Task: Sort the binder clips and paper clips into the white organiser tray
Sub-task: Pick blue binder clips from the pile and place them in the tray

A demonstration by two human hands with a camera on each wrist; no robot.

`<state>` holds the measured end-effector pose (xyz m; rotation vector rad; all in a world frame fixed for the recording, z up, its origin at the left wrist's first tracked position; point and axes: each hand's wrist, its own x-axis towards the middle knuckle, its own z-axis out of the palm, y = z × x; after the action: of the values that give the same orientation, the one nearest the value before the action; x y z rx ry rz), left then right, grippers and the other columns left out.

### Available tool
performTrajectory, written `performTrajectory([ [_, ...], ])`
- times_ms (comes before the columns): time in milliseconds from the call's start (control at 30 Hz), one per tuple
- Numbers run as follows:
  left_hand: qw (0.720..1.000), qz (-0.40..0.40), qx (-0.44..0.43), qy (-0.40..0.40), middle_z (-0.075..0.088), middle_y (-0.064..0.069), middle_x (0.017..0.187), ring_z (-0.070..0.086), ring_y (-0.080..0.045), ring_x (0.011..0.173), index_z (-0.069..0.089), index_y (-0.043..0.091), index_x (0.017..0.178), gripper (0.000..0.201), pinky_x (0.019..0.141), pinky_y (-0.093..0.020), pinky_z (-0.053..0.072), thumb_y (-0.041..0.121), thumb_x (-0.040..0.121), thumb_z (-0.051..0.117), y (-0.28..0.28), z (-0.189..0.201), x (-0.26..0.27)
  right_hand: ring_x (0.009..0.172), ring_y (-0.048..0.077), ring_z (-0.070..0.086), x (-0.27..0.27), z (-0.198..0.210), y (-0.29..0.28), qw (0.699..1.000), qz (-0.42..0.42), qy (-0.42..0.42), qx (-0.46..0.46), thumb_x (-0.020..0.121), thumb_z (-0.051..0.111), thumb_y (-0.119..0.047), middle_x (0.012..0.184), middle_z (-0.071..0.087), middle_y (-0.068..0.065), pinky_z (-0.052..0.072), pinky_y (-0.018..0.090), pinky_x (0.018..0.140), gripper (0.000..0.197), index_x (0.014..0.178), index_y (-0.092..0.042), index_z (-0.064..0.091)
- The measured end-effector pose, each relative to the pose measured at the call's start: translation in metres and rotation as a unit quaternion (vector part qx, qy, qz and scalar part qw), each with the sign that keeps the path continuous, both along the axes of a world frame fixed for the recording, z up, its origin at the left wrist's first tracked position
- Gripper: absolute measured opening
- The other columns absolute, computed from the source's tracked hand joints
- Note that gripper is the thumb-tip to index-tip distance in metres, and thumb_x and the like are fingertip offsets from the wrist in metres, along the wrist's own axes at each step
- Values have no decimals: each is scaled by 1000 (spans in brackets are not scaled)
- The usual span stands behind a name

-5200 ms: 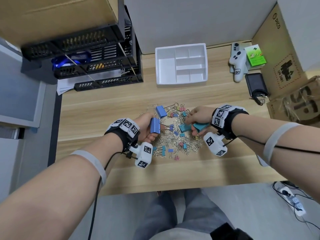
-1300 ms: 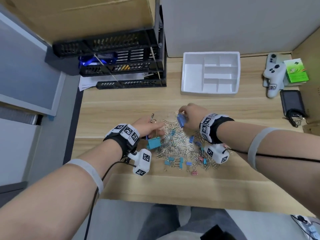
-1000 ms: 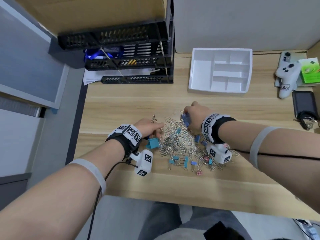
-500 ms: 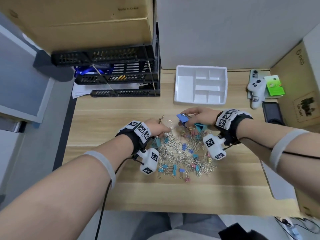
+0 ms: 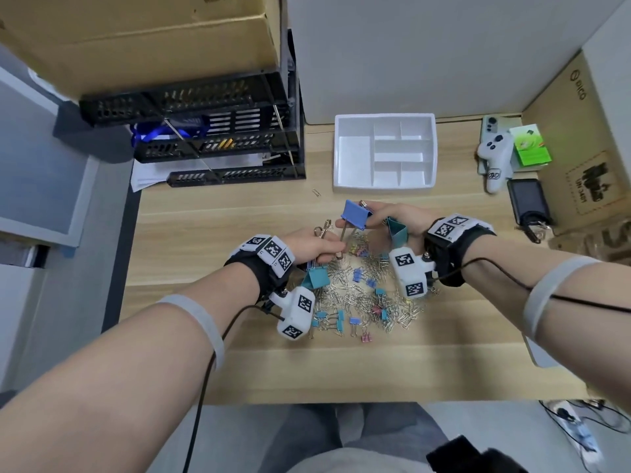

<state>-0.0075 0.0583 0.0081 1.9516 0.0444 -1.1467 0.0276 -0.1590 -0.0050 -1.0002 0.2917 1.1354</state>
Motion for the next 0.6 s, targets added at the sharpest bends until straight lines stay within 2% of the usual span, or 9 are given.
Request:
performTrajectory([
  [100,1000,-15,-6,-7,44,7,52,37,-9,44,54,16,68,34,50,-21,35,34,97,55,0,-1,-3,42,4,45,-3,1,0,1000,-15,-4,-25,93,33,4,108,69,5,39,16,40,43,128,-14,50],
  [167,1000,6,14,-7,48,10,51,41,-8,45,59,22,61,36,53,-23,38,36,94,59,2,-7,-5,42,5,47,-5,1,0,996,-39,-2,-76,93,40,-2,90,65,3,40,17,40,34,118,-16,58],
  [200,999,9,29,-12,51,12,50,44,-6,45,62,24,60,35,55,-23,39,37,93,62,3,-10,-6,46,6,49,-5,-1,-1,992,-34,-23,-120,92,49,-9,89,65,3,44,19,45,26,112,-17,64],
  [233,999,7,40,-18,52,13,49,46,-5,45,63,23,62,32,57,-23,40,37,91,64,4,-13,-7,53,8,53,-6,-2,-2,982,0,-67,-178,88,61,-20,93,68,3,49,22,56,21,107,-18,69],
  [300,998,3,56,-31,51,11,50,46,-7,48,63,22,68,26,58,-24,41,36,89,66,4,-15,-8,69,12,62,-7,-4,-4,941,91,-164,-283,65,82,-42,101,73,5,50,30,73,45,103,-20,74],
  [333,997,8,64,-38,52,11,51,46,-8,50,63,22,68,25,59,-24,41,35,88,67,3,-16,-8,70,13,64,-8,-5,-3,930,106,-181,-301,56,85,-45,98,74,4,50,31,72,53,102,-19,75],
  [367,997,15,69,-43,52,11,52,47,-8,52,62,23,67,25,60,-24,41,35,88,67,2,-15,-8,66,12,64,-8,-6,-3,932,91,-182,-301,55,85,-43,93,73,4,49,30,68,52,101,-18,75],
  [467,994,24,85,-65,54,15,55,49,-2,54,62,25,63,27,56,-20,39,33,88,69,1,-12,-5,58,10,63,-11,-8,-1,929,66,-191,-309,72,83,-27,87,71,6,48,25,57,33,101,-15,73],
  [600,993,34,92,-69,58,14,66,52,1,62,68,22,84,8,56,-17,37,27,87,72,0,-10,-3,72,19,66,-18,-8,-2,890,93,-257,-365,75,82,-30,88,75,6,52,27,64,24,96,-19,76],
])
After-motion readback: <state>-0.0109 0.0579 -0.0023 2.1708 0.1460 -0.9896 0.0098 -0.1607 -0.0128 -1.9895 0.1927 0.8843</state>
